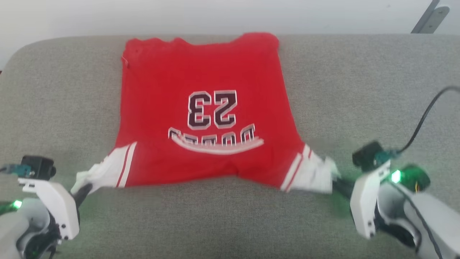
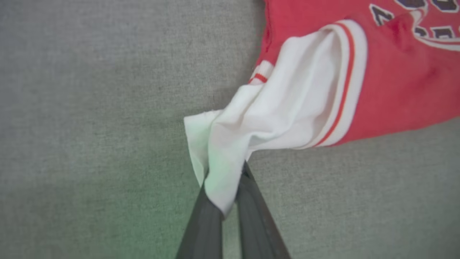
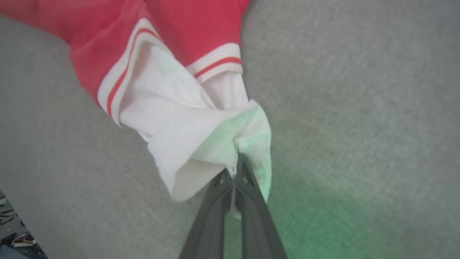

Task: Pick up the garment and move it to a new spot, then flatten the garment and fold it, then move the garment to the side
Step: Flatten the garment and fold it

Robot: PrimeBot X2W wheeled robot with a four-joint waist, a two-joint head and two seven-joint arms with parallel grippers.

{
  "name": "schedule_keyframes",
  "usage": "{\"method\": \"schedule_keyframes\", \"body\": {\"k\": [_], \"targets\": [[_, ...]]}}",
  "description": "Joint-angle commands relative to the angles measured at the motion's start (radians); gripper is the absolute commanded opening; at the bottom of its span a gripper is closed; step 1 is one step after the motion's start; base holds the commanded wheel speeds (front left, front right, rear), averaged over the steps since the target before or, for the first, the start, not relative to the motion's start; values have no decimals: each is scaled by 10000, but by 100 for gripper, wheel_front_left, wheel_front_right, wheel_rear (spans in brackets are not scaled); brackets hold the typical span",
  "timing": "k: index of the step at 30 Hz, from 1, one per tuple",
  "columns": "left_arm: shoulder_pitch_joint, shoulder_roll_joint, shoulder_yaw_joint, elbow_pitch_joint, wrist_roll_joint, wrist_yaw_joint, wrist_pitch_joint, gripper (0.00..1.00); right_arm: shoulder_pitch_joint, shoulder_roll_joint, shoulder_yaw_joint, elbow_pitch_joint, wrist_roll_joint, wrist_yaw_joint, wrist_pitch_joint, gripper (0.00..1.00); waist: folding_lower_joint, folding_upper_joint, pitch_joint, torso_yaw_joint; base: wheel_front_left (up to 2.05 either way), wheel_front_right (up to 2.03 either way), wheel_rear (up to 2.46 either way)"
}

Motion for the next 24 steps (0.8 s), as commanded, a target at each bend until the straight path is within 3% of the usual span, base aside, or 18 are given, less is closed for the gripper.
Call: {"method": "schedule_keyframes", "body": {"k": [1, 10, 18, 20, 21, 22, 24], "targets": [[306, 143, -2, -46, -202, 159, -32, 0, 420, -197, -39, -287, 95, -15, 343, 0, 0, -1, -33, -7, 0, 0, 0], [1286, 721, -90, -1240, -549, 712, 83, 0, 2739, -608, -1039, -2259, 668, -15, 2356, 0, 0, -1, -59, -51, 0, 0, 0], [1699, 815, 121, -1963, -848, 1172, -417, 0, 4029, 114, -2378, -2880, -355, -21, 2935, 0, 0, -1, 27, -37, 0, 0, 0], [1707, 707, 173, -2053, -862, 1238, -528, 0, 4089, 465, -2748, -2806, -764, -23, 2890, 20, 0, -1, 18, -34, 0, 0, 0], [1685, 650, 182, -2091, -841, 1252, -590, 0, 4087, 610, -2891, -2811, -984, -23, 2862, 46, 0, -1, 9, -22, 0, 0, 0], [1674, 607, 189, -2104, -798, 1275, -634, 0, 4101, 789, -3043, -2841, -1112, -24, 2853, 100, 0, -1, -4, -18, 0, 0, 0], [1632, 494, 174, -2128, -678, 1284, -743, 0, 4114, 1003, -3321, -3004, -1406, -24, 2856, 100, 0, -1, -26, -14, 0, 0, 0]]}}
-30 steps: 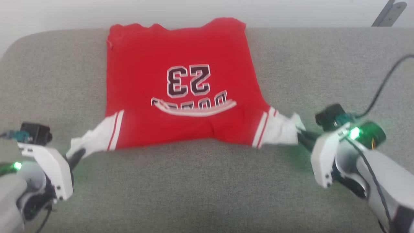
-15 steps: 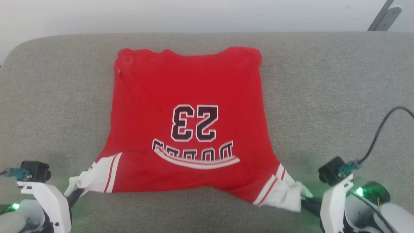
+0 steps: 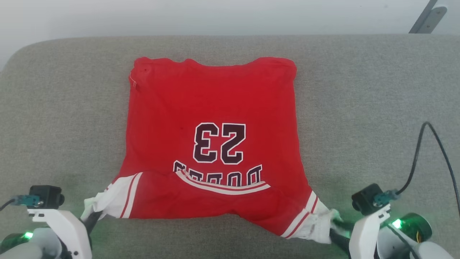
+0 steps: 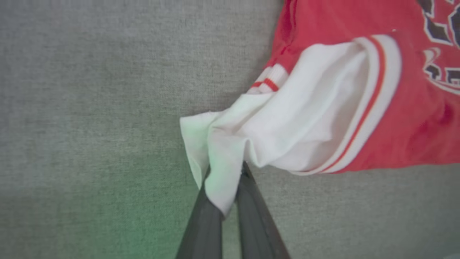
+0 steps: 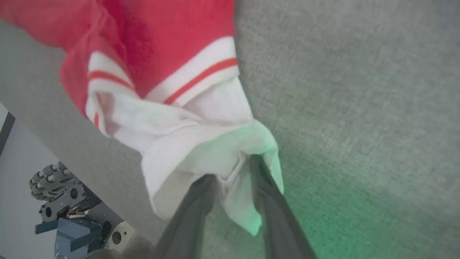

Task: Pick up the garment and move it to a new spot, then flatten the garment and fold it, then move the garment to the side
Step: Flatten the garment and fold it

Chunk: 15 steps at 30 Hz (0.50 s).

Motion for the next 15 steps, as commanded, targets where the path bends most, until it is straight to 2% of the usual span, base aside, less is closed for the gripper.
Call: {"method": "schedule_keyframes", "body": {"k": [1, 9, 12, 15], "targets": [[-9, -136, 34, -39, 167, 12, -163, 0, 52, 181, -232, -83, -209, -36, 44, 100, 0, -1, -20, -2, 0, 0, 0], [-223, -352, 54, 0, 401, -32, -425, 0, -79, 740, -1350, -1251, -887, -24, 168, 100, 0, -1, -29, -9, 0, 0, 0], [-394, -421, 110, -23, 497, -129, -523, 0, -574, 1189, -2043, -1773, -1411, -24, 156, 100, 0, -1, 99, 62, 0, 0, 0], [-540, -500, 140, -22, 573, -220, -507, 0, -1224, 1567, -2424, -1698, -1892, -24, -52, 100, 0, -1, 287, 207, 0, 0, 0]]}}
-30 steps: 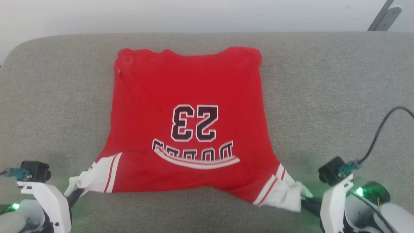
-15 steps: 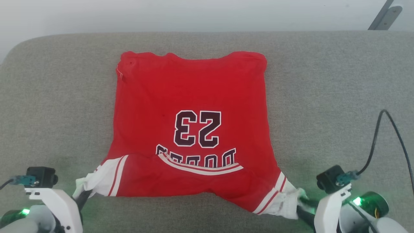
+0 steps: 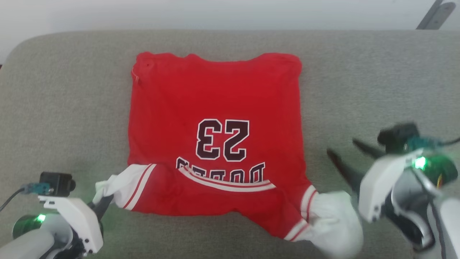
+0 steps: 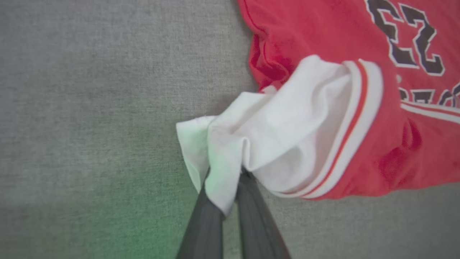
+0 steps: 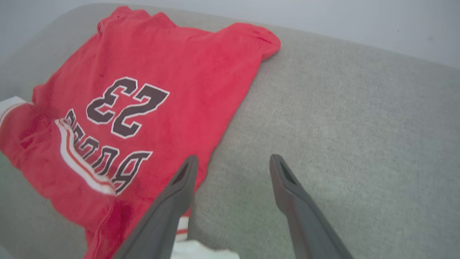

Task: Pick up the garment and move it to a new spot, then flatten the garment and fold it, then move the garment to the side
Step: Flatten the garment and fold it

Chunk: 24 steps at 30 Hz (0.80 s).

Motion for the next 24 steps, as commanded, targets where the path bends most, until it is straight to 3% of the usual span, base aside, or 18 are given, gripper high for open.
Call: {"method": "schedule_keyframes", "body": {"k": [1, 6, 13, 24], "targets": [[-147, -54, 41, -1, 75, -66, -33, 0, -266, 132, -102, 104, -138, -8, -152, 100, 0, -1, 141, 124, 0, 0, 0], [-598, -343, 55, 154, 345, -286, 42, 0, -2037, 539, -302, 1400, -847, -7, -633, 100, 0, -1, 580, 533, 0, 0, 0], [-1238, -958, 91, 655, 564, -782, 11, 0, -4869, 800, -429, 4570, -1352, -8, -674, 100, 0, -1, 1230, 1235, 0, 0, 0], [-1791, -1913, -61, 1745, 882, -1371, -15, 0, -7998, 835, -1189, 9113, -2550, -8, 1074, 100, 0, -1, 1855, 2233, 0, 0, 0]]}}
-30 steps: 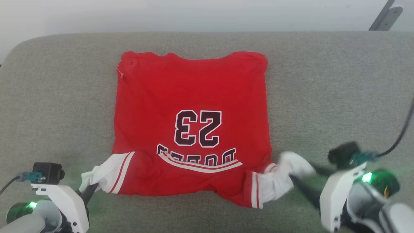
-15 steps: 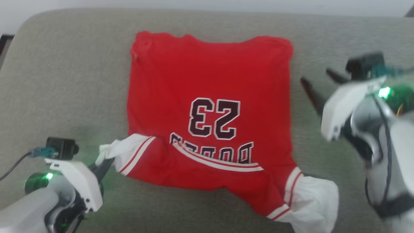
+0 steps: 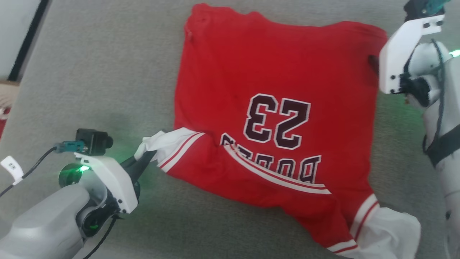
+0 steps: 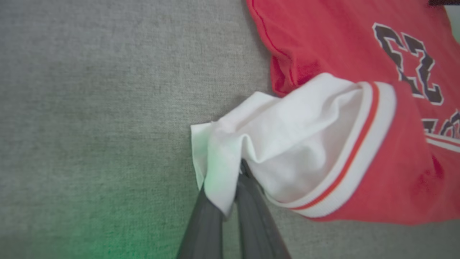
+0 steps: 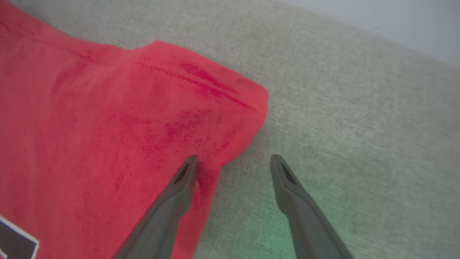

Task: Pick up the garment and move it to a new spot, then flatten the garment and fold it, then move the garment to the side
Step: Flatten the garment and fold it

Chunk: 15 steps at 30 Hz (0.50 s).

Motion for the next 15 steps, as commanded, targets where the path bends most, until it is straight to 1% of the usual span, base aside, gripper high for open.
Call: {"method": "schedule_keyframes", "body": {"k": [1, 3, 7, 10, 11, 12, 15], "targets": [[-1, -85, -123, 359, 175, -16, 58, 0, -394, -11, -311, 616, -292, -8, 421, 100, 0, 0, 165, 300, 0, 0, 0], [-6, -221, -171, 513, 160, -64, 54, 0, -651, 40, -679, 1247, -546, -8, 937, 100, 0, 0, 194, 419, 0, 0, 0], [2, -442, -249, 775, 120, -131, 2, 0, -810, 376, -1302, 2395, -961, -7, 2036, 100, 0, 0, 231, 563, 0, 0, 0], [17, -517, -290, 882, 56, -163, 44, 0, -810, 473, -1387, 2740, -1253, -7, 2327, 100, 0, 0, 244, 608, 0, 0, 0], [12, -560, -308, 929, 44, -169, 44, 0, -817, 489, -1449, 2827, -1342, -5, 2338, 40, 0, 0, 250, 622, 0, 0, 0], [5, -605, -328, 965, 33, -176, 43, 0, -861, 527, -1533, 2841, -1425, -4, 2203, 0, 0, 0, 254, 628, 0, 0, 0], [-10, -660, -371, 974, -25, -188, 10, 0, -1087, 537, -1650, 2678, -1638, -7, 1665, 0, 0, 0, 227, 579, 0, 0, 0]]}}
